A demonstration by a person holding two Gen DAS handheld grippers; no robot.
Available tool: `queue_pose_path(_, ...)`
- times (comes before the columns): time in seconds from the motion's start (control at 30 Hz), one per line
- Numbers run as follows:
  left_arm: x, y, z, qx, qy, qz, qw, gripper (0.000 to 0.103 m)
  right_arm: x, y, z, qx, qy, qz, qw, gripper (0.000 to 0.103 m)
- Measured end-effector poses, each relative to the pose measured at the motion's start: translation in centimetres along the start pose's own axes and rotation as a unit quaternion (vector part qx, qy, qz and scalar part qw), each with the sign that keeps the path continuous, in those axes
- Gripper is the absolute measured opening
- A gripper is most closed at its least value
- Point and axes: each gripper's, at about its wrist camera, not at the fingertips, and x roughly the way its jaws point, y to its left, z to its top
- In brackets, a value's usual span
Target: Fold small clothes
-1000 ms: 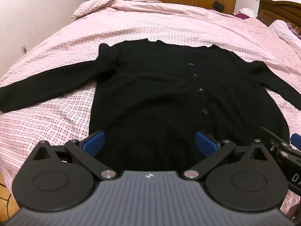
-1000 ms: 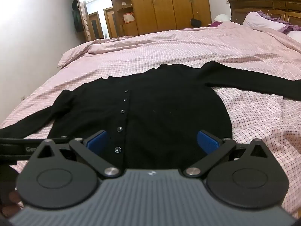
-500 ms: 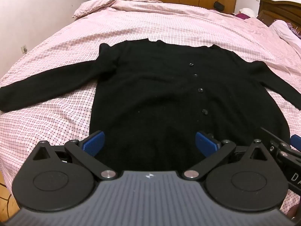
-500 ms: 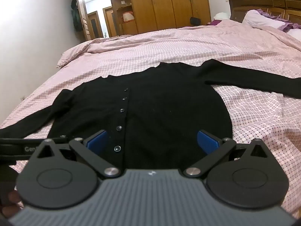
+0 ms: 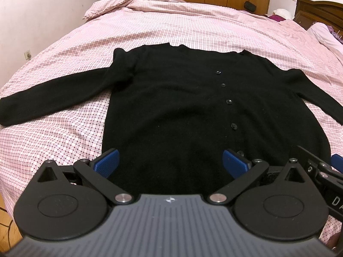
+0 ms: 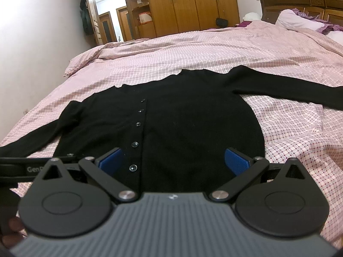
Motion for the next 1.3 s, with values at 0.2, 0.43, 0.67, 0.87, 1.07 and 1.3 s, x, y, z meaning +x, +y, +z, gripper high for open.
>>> queue_pose_path(0.2,0.1,0.0,0.0,0.000,0.000,0.000,1.0000,0.103,0.0,-0.1,-0.1,0.000,0.000,0.000,1.000,0.103)
queue_pose_path(0.43,0.1,0.0,0.1,0.000,0.001,0.000,1.0000,0.103,0.1,-0.1,-0.1,0.000,0.000,0.000,1.000,0.103)
queue_pose_path(0.67,0.3,0.1,-0.1,0.000,0.002,0.001,1.0000,0.103,0.0,0.0,-0.2,-0.001,-0.001,0.001,1.000,0.103)
queue_pose_path(0.87,0.6,0.0,-0.1,-0.002,0.006,0.002,1.0000,0.103,0.1,0.1,-0.3,-0.002,-0.007,0.002,1.000,0.103)
queue_pose_path(1.07,1.0,0.2,0.1,-0.007,0.013,0.003,0.9999,0.103,0.3,-0.3,-0.3,0.007,-0.005,-0.003,1.000,0.103)
queue_pose_path(1.3,2.1,-0.1,0.4,0.008,0.019,0.003,0.9998,0.103,1.4,-0.3,-0.5,0.007,0.009,-0.002,1.000,0.103)
